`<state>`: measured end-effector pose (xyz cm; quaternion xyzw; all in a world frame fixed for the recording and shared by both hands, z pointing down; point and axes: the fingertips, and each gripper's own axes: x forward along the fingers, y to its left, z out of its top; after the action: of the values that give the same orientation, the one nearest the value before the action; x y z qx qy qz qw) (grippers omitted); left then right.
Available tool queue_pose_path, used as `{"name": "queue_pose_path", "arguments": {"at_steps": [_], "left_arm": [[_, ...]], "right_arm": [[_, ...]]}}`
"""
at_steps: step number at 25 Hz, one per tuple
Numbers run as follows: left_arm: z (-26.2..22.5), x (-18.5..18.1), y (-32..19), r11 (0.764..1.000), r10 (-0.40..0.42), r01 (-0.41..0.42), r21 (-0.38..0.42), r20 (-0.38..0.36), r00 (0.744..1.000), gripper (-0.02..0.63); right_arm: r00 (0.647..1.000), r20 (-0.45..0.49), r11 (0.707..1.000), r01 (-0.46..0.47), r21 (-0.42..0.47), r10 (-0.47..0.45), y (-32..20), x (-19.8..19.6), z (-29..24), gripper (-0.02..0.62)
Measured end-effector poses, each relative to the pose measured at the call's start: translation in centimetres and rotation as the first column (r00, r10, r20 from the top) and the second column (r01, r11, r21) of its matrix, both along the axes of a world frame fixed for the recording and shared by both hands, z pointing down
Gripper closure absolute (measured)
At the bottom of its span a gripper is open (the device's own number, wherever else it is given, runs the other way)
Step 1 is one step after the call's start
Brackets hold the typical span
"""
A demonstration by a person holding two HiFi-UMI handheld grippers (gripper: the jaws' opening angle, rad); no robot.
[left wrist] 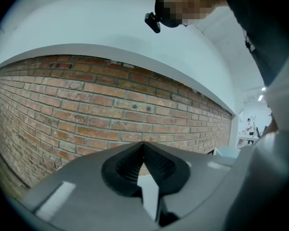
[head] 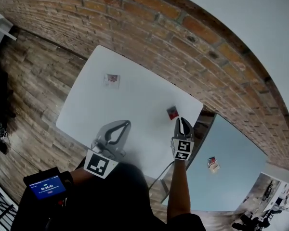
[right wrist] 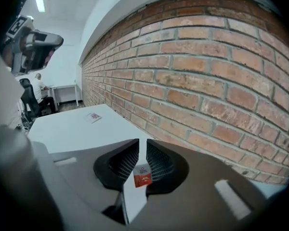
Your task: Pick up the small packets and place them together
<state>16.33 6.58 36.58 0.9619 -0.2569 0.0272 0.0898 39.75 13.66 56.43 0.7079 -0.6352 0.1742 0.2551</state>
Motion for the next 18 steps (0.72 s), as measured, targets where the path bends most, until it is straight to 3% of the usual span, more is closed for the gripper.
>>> {"name": "queue_pose_path", "arguments": {"at_steps": [10, 16, 18], "left_arm": [[0.4, 0.2, -1.1, 0.999, -0.049, 0.05, -0.012, 0.033, 0.998, 0.604], [0.5, 0.4, -1.6, 0.998, -0.06, 0.061, -0.012, 0.05, 0.997, 0.604], [0.6, 0.6, -1.6, 0.998, -0.061, 0.063, -0.02, 0.055, 0.997, 0.604]], "right_arm": [[0.994, 0.048, 0.986, 0.102, -0.135, -0.096, -3.1, 2.2, 8.0, 0.505], [0.991, 0.084, 0.972, 0.116, -0.204, -0.101, -3.6, 3.8, 11.1, 0.505], [0.987, 0.119, 0.967, 0.128, -0.22, -0.104, -3.8, 3.9, 11.8, 0.477]]}}
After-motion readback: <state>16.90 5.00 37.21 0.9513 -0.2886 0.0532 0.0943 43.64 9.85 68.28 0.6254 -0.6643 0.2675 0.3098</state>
